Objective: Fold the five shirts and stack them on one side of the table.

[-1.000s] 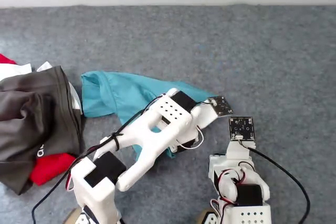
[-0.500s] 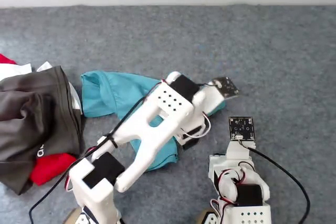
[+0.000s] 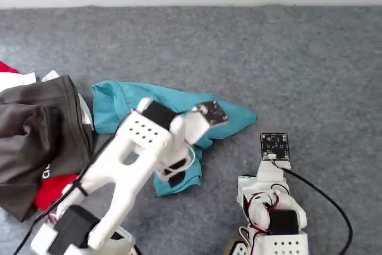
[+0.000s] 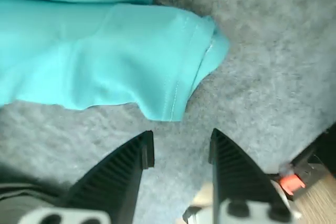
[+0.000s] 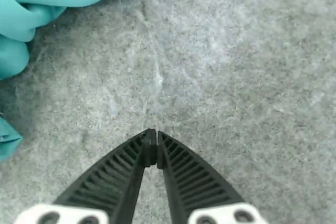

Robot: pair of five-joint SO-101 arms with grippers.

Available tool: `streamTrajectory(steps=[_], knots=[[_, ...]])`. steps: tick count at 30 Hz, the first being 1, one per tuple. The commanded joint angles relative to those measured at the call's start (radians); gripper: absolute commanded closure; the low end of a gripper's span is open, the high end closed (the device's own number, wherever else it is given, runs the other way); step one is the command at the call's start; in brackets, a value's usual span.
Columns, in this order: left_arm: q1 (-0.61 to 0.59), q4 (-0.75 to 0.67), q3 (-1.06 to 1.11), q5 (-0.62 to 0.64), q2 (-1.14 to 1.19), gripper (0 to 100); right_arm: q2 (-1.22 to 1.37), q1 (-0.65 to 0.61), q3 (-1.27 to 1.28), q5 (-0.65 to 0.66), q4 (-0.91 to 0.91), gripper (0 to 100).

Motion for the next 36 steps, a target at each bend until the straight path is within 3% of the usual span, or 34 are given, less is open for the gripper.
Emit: streamTrajectory(steps=[1, 9, 18, 23, 31, 36], knots=[[-0.006, -0.121, 0.113, -0.009, -0.038, 78, -0.004, -0.001, 0.014, 0.008, 0.007, 99.0], [-0.060, -0.324, 0.257, -0.012, -0.037, 75, -0.004, -0.001, 0.014, 0.008, 0.007, 99.0], [-0.123, -0.368, 0.228, -0.068, 0.078, 75, -0.004, -0.001, 0.014, 0.008, 0.007, 99.0], [-0.118, -0.338, 0.160, -0.063, 0.190, 76, -0.004, -0.001, 0.014, 0.008, 0.007, 99.0], [-0.115, -0.304, 0.128, -0.063, 0.190, 76, -0.004, -0.001, 0.014, 0.008, 0.007, 99.0], [-0.115, -0.199, 0.105, -0.061, 0.110, 76, -0.004, -0.001, 0.014, 0.008, 0.007, 99.0]])
